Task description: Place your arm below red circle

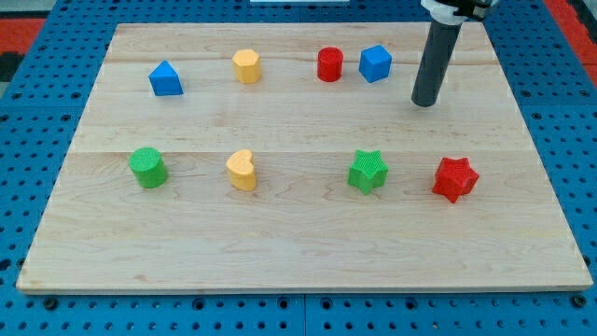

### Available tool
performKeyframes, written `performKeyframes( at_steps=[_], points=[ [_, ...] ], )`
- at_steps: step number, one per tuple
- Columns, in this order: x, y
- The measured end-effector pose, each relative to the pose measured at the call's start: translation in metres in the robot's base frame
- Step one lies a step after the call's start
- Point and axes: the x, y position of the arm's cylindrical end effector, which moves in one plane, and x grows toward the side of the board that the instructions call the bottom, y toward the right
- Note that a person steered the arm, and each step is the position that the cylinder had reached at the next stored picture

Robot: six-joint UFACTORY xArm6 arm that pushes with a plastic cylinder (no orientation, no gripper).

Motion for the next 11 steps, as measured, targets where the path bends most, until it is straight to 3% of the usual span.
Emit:
performKeyframes(
  at_steps=[3, 4, 8, 9, 11],
  points=[
    [-0.034, -0.003],
    [-0.010, -0.024],
    [-0.021, -0.140],
    [-0.015, -0.131],
    [0.046, -0.050]
  ],
)
